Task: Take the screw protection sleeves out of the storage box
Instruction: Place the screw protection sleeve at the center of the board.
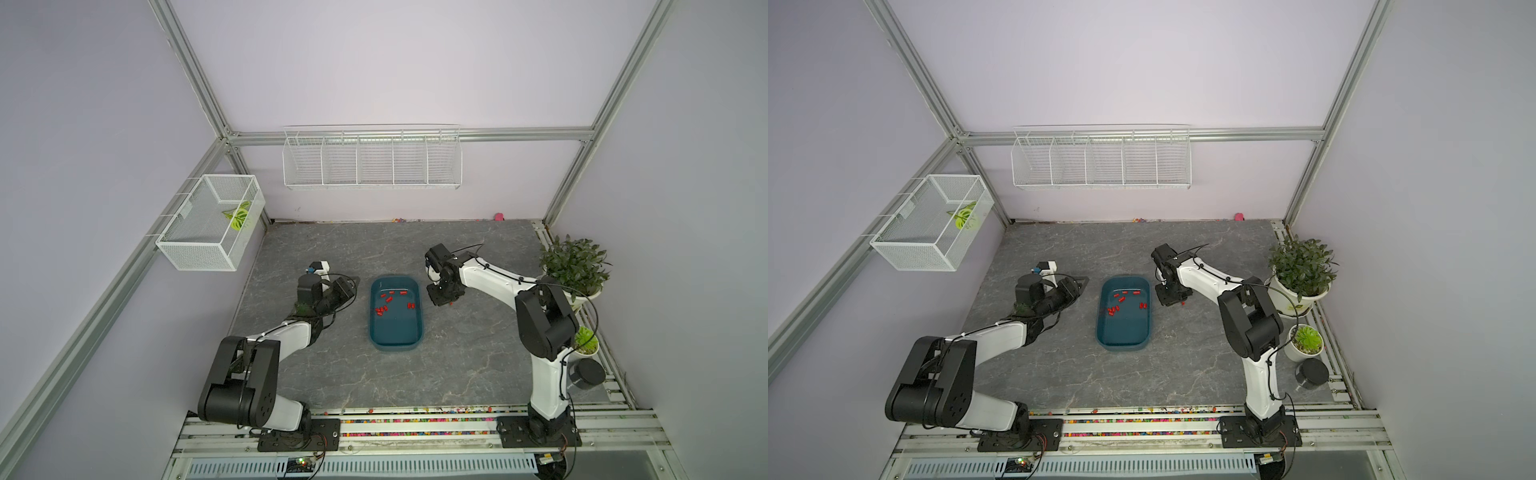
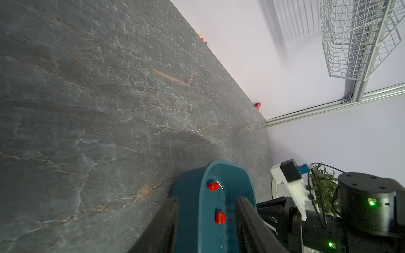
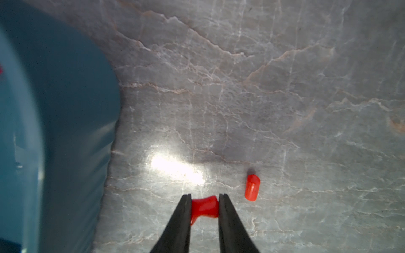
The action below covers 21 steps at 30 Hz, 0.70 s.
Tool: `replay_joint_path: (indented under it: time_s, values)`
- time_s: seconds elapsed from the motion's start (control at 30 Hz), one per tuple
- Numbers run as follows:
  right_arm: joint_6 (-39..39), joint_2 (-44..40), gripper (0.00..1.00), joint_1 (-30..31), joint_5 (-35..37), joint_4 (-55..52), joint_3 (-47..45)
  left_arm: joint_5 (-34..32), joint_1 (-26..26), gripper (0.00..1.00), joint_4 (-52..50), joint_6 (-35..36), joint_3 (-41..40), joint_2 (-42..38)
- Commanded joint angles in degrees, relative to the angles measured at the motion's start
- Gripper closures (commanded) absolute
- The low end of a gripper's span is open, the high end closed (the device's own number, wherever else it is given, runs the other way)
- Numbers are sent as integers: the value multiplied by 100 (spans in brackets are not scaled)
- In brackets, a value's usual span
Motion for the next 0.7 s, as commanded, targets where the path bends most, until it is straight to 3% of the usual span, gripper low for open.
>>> replay_joint_path:
  time_s: [0.0,0.67]
  values:
    - [-67,149,74,-50,-91,-179,104,46,-29,51,6,71,158,44]
    - [-86,403,72,-59,-114,-450,285,60,-22,51,28,66,149,31]
